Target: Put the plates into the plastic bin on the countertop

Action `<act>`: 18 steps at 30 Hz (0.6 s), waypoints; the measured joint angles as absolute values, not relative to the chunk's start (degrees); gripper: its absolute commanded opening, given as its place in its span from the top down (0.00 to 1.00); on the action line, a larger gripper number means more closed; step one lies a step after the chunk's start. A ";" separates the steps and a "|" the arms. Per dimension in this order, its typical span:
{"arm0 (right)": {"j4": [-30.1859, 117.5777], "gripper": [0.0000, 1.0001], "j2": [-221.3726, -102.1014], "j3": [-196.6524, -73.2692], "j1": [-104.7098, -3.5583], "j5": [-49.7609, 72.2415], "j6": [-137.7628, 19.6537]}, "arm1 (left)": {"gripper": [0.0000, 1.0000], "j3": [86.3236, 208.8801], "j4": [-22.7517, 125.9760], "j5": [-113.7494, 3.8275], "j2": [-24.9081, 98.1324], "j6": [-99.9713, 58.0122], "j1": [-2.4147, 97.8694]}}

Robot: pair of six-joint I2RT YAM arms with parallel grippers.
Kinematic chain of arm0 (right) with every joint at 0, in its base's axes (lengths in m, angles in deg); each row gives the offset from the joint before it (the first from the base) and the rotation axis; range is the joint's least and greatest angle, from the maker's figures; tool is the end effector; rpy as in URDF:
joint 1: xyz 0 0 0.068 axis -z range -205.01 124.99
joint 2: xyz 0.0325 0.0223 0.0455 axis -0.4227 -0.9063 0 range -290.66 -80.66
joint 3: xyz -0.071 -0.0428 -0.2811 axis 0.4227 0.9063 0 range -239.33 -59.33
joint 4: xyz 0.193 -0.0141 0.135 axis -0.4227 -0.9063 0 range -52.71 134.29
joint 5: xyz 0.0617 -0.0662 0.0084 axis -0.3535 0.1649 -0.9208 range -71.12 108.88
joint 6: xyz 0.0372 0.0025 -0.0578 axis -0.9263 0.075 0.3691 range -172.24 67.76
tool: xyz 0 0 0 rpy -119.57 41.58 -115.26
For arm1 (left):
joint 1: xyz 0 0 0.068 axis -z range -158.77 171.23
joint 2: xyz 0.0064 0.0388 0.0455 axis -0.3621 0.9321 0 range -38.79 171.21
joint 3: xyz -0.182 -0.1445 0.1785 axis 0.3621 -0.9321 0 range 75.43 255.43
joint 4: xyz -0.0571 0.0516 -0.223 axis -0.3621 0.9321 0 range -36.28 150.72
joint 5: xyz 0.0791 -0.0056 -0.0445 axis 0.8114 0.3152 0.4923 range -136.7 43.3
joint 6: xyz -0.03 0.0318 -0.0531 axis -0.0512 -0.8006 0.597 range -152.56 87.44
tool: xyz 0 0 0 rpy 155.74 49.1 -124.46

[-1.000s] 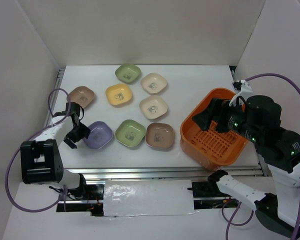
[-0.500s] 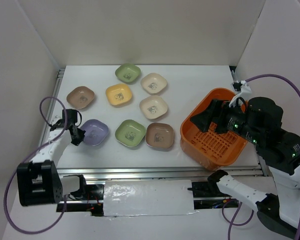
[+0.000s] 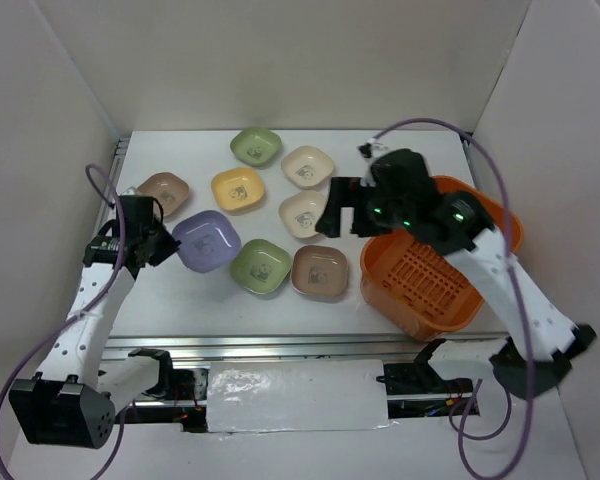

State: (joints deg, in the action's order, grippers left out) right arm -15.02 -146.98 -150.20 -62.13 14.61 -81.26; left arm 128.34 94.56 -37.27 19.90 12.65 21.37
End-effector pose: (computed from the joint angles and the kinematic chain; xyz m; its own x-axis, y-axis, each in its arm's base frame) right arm 0.1450 0.1150 0.4455 -0.7132 0.0669 -0.6978 -0.3484 0.8299 0.4357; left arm 0.1831 0.0087 0.3010 -0.4340 -0.6990 -0.5683 -0.5935 0.6964 -0.4034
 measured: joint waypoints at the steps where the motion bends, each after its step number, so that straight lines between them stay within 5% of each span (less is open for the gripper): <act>1: -13.44 0.00 -150.83 -151.22 -63.60 15.31 -81.41 | 1.00 130.39 95.08 -38.30 20.12 11.89 23.07; 8: -8.00 0.04 -173.54 -156.82 -69.87 19.66 -81.56 | 1.00 141.34 99.71 -44.31 22.83 8.94 31.05; 14: -3.87 0.15 -179.29 -156.80 -71.16 19.26 -82.13 | 1.00 148.80 102.75 -47.10 27.88 8.43 36.49; 17: -1.42 0.33 -179.29 -156.80 -71.16 19.13 -82.68 | 1.00 149.98 103.25 -47.28 29.76 8.78 39.49; 18: -0.90 0.46 -179.29 -156.80 -71.16 19.13 -82.81 | 1.00 149.98 103.41 -47.39 30.07 9.18 40.19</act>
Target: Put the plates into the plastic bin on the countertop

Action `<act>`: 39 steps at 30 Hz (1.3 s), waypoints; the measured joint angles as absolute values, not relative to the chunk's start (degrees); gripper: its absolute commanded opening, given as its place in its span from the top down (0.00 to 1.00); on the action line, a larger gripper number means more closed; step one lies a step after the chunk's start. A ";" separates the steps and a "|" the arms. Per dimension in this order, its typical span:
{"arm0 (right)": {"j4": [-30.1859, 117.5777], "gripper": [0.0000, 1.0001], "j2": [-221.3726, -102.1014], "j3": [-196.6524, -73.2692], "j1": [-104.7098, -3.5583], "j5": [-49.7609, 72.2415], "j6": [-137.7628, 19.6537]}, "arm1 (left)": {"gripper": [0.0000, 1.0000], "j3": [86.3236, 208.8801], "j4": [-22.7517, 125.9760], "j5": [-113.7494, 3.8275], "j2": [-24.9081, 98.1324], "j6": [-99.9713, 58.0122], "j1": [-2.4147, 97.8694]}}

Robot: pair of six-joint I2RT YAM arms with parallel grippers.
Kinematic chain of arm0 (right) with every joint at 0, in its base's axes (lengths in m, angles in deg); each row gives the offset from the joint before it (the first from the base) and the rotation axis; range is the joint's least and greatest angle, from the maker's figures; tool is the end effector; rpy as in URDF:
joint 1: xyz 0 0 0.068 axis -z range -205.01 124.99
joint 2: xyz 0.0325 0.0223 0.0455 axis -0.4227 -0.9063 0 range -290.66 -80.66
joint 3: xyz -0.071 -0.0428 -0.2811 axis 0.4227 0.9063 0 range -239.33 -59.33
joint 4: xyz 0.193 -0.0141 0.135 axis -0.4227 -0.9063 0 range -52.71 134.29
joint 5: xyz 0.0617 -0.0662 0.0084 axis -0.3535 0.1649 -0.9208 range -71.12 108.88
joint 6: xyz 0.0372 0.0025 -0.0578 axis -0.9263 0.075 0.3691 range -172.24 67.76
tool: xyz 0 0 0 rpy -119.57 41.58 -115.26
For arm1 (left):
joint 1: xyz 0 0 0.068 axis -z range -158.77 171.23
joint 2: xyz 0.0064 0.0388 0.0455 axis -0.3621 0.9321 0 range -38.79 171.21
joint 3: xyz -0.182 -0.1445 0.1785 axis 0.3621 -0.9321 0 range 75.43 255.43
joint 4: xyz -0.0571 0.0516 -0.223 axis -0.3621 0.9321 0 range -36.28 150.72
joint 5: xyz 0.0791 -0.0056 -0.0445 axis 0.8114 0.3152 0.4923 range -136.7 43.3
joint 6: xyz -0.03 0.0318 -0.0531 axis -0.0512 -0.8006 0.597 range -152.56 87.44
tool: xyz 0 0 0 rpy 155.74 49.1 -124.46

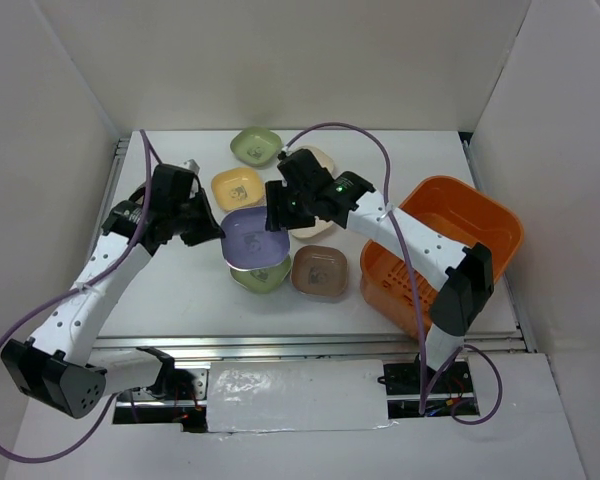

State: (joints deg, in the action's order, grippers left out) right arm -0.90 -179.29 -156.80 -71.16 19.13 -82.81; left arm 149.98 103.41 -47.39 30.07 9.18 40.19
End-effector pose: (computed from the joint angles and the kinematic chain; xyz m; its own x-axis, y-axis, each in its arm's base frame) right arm 0.2571 0.2674 0.3569 -0.7973 -0.0959 -0.5959 -0.3642 0.8637 0.3484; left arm 0.2089 -0.0725 0.3704 -0.7120 -0.4593 -0.5311 -0.1889 0.8538 -0.4850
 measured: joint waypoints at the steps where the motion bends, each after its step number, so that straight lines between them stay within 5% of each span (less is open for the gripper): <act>1: -0.57 0.89 -179.29 -156.78 -71.16 19.13 -82.83 | 1.00 149.98 103.54 -47.54 30.18 9.57 40.80; 2: -0.29 1.00 -179.29 -156.75 -71.16 19.13 -82.74 | 1.00 149.98 103.54 -47.74 30.28 9.83 41.46; 5: -0.53 1.00 -179.13 -155.88 -70.63 21.21 -82.96 | 0.86 150.41 104.09 -46.89 30.28 10.93 42.09; 8: -0.24 1.00 -178.50 -154.52 -70.13 21.45 -83.92 | 0.35 151.13 104.59 -46.38 30.35 11.47 42.64; 9: -0.42 1.00 -178.00 -154.00 -69.78 22.11 -84.23 | 0.04 151.79 104.72 -46.43 30.35 12.21 42.72; 10: -0.61 1.00 -177.43 -153.58 -69.34 22.26 -84.38 | 0.01 152.71 104.76 -46.05 30.35 12.87 42.88; 15: -4.07 1.00 -170.67 -151.42 -60.30 26.96 -86.46 | 0.01 156.82 104.09 -40.72 28.16 17.31 43.05; 25: -7.72 1.00 -146.33 -133.61 -22.48 34.10 -87.29 | 0.01 150.33 101.24 -36.83 28.16 18.36 42.42; 39: -2.76 1.00 -156.34 -125.26 -8.71 32.47 -97.17 | 0.01 139.66 96.52 -37.01 36.36 15.60 43.88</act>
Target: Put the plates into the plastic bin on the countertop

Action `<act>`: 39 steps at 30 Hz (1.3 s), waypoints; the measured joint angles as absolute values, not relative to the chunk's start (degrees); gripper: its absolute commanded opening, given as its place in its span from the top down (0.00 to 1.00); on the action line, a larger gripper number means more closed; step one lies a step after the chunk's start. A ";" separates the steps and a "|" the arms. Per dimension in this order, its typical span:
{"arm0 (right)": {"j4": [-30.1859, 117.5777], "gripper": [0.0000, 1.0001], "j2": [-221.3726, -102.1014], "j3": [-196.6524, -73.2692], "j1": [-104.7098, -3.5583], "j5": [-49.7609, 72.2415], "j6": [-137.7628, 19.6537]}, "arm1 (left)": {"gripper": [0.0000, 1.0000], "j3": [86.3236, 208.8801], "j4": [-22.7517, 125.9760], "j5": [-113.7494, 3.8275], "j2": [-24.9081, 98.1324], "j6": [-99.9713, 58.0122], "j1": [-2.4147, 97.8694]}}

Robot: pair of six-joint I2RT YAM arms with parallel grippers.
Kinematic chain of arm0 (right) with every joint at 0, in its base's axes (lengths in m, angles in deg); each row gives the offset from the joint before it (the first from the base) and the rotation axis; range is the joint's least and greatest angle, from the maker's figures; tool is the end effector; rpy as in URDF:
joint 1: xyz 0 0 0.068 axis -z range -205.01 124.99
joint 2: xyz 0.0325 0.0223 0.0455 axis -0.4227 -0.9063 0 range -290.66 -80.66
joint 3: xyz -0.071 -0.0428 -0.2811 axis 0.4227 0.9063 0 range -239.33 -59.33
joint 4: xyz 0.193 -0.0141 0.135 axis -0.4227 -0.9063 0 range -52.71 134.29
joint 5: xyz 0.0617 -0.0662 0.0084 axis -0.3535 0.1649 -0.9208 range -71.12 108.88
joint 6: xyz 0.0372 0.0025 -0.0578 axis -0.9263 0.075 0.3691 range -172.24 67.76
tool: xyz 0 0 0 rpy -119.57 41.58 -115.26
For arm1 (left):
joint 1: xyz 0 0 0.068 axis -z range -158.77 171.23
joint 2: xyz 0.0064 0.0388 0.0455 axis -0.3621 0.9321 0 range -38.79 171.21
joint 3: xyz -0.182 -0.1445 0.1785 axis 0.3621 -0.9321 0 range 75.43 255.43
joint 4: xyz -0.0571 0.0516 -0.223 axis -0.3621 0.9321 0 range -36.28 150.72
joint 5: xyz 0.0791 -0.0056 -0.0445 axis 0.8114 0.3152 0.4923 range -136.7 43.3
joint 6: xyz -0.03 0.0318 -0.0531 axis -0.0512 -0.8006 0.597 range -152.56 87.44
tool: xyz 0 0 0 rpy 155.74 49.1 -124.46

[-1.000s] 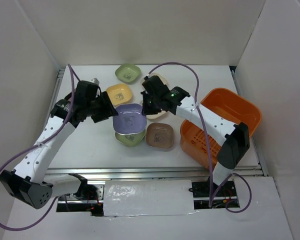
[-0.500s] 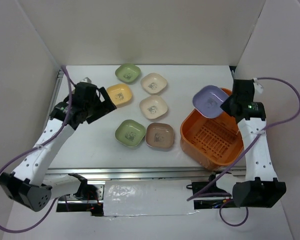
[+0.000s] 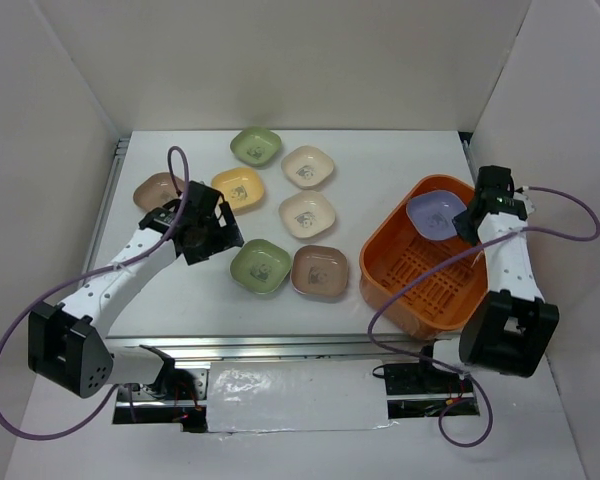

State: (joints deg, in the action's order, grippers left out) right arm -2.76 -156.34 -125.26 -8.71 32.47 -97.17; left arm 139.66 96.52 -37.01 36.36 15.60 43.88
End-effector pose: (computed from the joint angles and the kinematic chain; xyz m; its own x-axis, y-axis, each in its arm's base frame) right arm 0.2308 -0.0810 0.3046 -0.2887 0.7996 -0.5265 0.8477 0.4691 0.2476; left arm 0.2328 -0.0870 0.3027 -0.7107 -0.4992 -0.4958 -0.3624 0.8637 -0.3502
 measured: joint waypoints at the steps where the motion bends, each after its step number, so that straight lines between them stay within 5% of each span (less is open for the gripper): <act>1: -1.99 1.00 -157.80 -125.24 -8.80 33.08 -97.80 | 0.01 139.24 96.50 -37.09 36.45 15.60 43.90; 6: 1.03 0.97 -164.79 -124.21 -9.11 35.04 -100.42 | 0.01 138.76 96.41 -37.20 36.47 15.32 44.10; 7: 1.38 0.89 -165.45 -123.92 -9.11 35.26 -100.82 | 0.01 138.68 96.37 -37.27 36.47 15.25 44.14; 8: 1.68 0.73 -165.89 -123.64 -9.11 35.35 -101.28 | 0.01 138.37 96.06 -37.42 36.47 15.19 44.14; 10: 2.05 0.14 -166.19 -123.55 -9.26 35.42 -102.19 | 0.01 137.34 95.65 -37.73 36.47 15.17 44.17; 11: 2.29 0.03 -166.17 -123.62 -9.48 35.61 -102.70 | 0.01 136.66 95.54 -37.95 36.47 15.17 44.17; 25: 1.07 0.00 -146.06 -133.30 -28.03 34.59 -103.94 | 0.06 128.42 86.38 -41.66 43.81 15.62 44.12; 27: 1.13 0.00 -143.22 -134.63 -32.36 33.21 -103.70 | 0.20 128.42 84.72 -41.73 46.13 15.78 44.04; 28: 1.20 0.00 -142.19 -134.81 -33.91 32.66 -103.61 | 0.38 128.42 83.80 -41.71 47.60 15.84 44.01; 30: 1.00 0.00 -140.90 -134.74 -36.89 31.77 -103.51 | 0.59 128.67 83.12 -41.40 50.33 16.26 44.01; 33: 1.00 0.00 -140.36 -134.70 -41.65 30.69 -102.48 | 0.81 128.84 82.77 -40.37 54.24 17.29 43.90; 34: 1.00 0.00 -140.36 -134.66 -43.79 30.43 -101.91 | 0.99 129.23 82.86 -40.57 54.70 17.88 43.82; 39: 1.31 0.00 -142.92 -134.66 -57.02 30.02 -96.93 | 1.00 132.03 84.17 -37.77 53.37 18.86 43.88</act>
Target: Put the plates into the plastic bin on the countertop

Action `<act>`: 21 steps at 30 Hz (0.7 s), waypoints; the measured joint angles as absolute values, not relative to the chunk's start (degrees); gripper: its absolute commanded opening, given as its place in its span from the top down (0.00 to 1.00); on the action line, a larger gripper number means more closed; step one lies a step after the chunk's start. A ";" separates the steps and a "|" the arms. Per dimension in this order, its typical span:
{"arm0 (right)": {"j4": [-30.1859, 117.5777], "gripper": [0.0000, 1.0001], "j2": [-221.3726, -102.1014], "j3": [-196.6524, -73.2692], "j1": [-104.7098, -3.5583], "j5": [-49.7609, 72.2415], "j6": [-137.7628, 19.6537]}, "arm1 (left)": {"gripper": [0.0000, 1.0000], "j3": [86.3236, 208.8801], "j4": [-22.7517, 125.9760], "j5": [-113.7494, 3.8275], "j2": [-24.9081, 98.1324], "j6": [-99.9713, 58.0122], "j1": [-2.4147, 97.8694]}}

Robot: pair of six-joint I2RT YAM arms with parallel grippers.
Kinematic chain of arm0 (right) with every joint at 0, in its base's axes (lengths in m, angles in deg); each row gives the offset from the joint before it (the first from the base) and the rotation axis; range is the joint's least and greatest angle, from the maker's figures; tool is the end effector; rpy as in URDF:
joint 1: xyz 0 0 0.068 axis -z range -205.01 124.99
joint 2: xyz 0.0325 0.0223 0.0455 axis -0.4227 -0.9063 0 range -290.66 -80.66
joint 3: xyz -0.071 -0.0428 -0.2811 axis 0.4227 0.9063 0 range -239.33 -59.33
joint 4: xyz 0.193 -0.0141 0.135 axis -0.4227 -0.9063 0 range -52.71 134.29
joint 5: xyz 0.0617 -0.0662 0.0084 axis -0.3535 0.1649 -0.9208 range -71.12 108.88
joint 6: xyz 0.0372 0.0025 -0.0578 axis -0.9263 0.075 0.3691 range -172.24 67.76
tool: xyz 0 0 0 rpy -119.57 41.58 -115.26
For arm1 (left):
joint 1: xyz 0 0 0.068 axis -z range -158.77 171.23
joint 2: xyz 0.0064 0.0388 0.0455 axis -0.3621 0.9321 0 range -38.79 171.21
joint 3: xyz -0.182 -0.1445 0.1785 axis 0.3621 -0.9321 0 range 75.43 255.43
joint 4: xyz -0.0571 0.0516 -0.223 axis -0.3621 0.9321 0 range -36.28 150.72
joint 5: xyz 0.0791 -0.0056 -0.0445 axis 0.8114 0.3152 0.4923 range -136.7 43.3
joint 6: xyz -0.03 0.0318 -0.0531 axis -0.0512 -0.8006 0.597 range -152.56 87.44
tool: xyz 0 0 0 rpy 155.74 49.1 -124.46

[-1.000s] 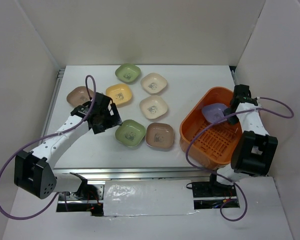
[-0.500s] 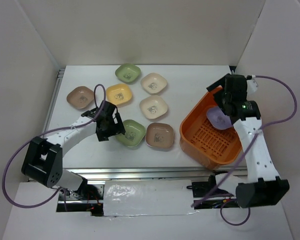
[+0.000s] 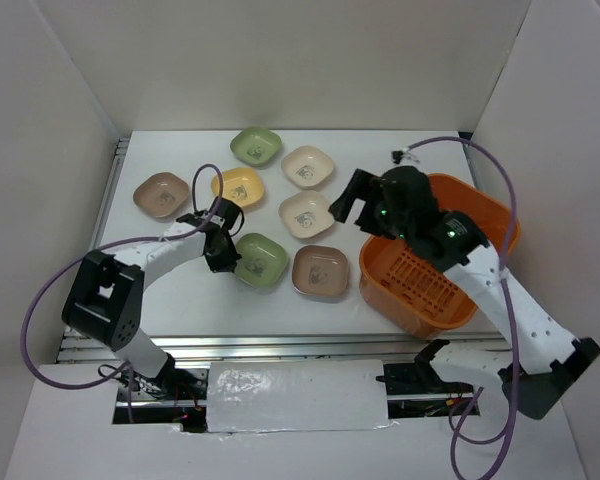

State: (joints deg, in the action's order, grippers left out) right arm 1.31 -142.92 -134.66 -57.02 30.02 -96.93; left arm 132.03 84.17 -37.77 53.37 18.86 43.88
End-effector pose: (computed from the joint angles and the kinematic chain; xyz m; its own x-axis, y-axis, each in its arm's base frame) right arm 0.1729 0.0955 0.4092 -0.5665 0.4596 -0.6840 0.0285 0.8404 0.5412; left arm 0.2757 -0.1057 0.2026 -0.7777 -0.5123 -0.3643 -0.4583 0.8588 -0.2292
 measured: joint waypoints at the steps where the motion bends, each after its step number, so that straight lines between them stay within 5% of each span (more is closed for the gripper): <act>1: 1.44 0.00 -144.34 -134.77 -59.22 29.16 -95.62 | 1.00 132.36 85.55 -36.66 52.62 18.84 44.23; 12: 0.96 0.04 -173.87 -145.91 -75.62 27.15 -81.87 | 1.00 146.78 98.18 -38.25 33.98 8.37 49.54; 17: 1.40 0.19 -176.14 -146.81 -76.23 28.27 -80.58 | 1.00 148.53 101.13 -40.59 33.63 5.13 49.15; 20: 2.25 0.41 -175.61 -146.55 -76.53 28.33 -80.66 | 0.93 149.98 103.39 -40.66 33.63 4.59 49.13; 21: 2.93 0.88 -175.02 -146.02 -76.53 28.31 -80.66 | 0.84 150.48 104.28 -40.50 33.63 4.32 49.02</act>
State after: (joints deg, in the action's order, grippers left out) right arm 2.93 -175.02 -146.02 -76.53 28.31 -80.66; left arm 150.48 104.28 -40.50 33.63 4.32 49.02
